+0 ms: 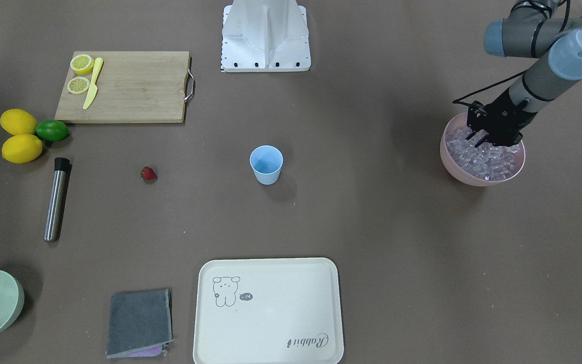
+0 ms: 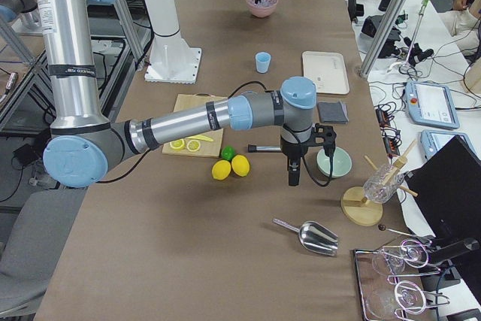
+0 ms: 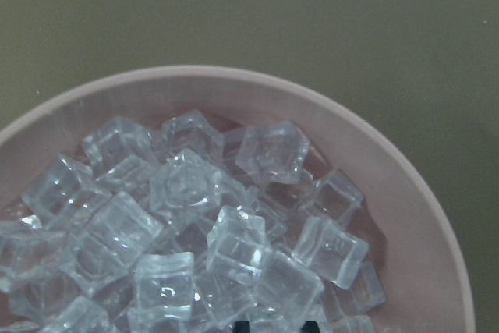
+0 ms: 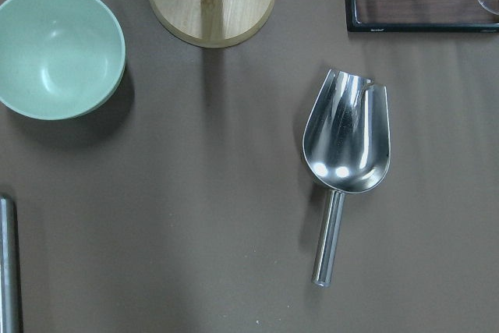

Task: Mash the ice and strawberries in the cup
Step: 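Lower the left gripper into the pink bowl and grasp an ice cube, then lift the ice cube with the left gripper and carry it over the blue cup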

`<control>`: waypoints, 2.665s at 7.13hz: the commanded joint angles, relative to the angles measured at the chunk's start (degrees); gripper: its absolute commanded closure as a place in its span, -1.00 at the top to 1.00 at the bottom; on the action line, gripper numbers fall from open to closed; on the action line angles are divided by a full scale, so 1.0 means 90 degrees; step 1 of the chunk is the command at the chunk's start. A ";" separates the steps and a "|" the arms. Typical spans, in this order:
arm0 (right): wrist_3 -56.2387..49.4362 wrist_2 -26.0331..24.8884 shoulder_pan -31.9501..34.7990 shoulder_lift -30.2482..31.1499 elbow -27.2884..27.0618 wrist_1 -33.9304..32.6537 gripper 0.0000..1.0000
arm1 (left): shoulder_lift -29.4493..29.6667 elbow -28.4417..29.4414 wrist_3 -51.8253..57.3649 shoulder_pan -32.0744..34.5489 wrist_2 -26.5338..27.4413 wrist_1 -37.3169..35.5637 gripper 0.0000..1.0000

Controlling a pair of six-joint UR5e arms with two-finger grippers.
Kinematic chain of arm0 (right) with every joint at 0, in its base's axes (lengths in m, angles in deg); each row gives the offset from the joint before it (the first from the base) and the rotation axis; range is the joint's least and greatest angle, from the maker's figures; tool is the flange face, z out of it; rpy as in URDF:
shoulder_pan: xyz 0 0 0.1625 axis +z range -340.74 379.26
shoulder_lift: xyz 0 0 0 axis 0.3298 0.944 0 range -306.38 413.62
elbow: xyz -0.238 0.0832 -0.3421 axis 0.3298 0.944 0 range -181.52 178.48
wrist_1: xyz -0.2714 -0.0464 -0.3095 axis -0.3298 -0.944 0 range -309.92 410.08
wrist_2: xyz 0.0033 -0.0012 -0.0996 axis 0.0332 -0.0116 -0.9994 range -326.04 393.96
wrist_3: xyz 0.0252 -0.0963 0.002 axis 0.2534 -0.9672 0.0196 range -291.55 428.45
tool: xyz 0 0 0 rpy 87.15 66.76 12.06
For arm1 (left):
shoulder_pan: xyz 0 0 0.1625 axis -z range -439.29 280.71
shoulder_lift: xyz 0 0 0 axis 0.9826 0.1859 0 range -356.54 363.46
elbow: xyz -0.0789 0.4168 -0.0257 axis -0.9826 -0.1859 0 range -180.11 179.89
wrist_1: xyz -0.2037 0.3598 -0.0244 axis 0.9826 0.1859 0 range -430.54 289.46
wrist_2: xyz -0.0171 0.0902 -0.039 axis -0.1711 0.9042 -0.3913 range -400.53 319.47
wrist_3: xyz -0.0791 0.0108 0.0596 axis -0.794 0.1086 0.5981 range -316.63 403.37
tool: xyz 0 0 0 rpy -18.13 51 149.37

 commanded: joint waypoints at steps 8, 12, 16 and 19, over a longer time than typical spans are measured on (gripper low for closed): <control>0.0031 0.0084 0.0000 0.0040 0.0003 -0.0010 0.99 | 0.2162 0.0067 -0.1177 0.0667 -0.1106 -0.0030 -1.00; 0.0021 0.0055 0.0000 0.0089 -0.0007 0.0000 0.99 | 0.3481 0.0329 -0.2481 -0.0535 -0.0921 0.0048 -1.00; 0.0011 0.0026 0.0000 0.0119 -0.0017 0.0000 0.99 | 0.4010 0.0972 -0.3632 -0.1747 0.0572 0.1235 -1.00; 0.0011 -0.0003 0.0000 0.0109 -0.0066 0.0000 0.99 | 0.4430 0.1647 -0.3731 -0.2070 0.0974 0.1823 -1.00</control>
